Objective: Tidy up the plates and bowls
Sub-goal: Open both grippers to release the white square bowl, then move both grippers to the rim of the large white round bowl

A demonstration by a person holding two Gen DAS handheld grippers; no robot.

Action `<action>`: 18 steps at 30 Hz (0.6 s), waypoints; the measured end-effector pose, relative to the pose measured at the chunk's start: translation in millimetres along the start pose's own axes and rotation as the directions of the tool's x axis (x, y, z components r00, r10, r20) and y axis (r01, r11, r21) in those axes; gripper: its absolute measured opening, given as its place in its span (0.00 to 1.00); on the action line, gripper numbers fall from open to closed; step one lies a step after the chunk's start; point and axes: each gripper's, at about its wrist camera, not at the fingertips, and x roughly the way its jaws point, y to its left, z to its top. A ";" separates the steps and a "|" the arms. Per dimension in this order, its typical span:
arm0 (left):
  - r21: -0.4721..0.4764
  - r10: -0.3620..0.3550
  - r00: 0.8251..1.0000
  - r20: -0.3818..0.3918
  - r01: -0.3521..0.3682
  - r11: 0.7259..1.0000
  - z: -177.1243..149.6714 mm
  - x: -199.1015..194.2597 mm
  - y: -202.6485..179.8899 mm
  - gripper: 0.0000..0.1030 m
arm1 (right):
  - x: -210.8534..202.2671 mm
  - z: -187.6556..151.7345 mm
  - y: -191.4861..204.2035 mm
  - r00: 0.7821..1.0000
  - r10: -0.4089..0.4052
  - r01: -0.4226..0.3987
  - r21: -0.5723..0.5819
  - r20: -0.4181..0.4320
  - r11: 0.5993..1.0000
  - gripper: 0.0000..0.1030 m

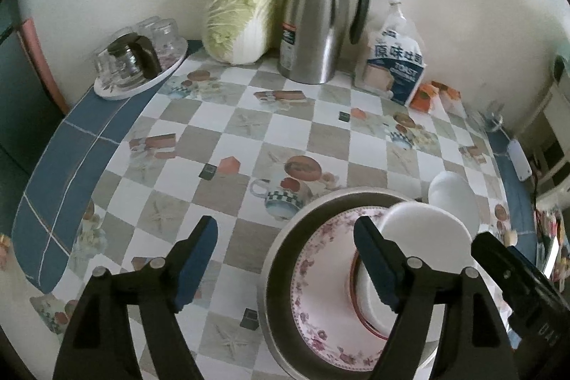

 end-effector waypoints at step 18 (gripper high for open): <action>-0.031 -0.041 0.983 0.177 0.047 0.998 7.5 -17.9 8.8 0.97 | -6.6 4.4 -3.9 0.990 -0.113 0.117 -0.043 0.084 0.992 1.00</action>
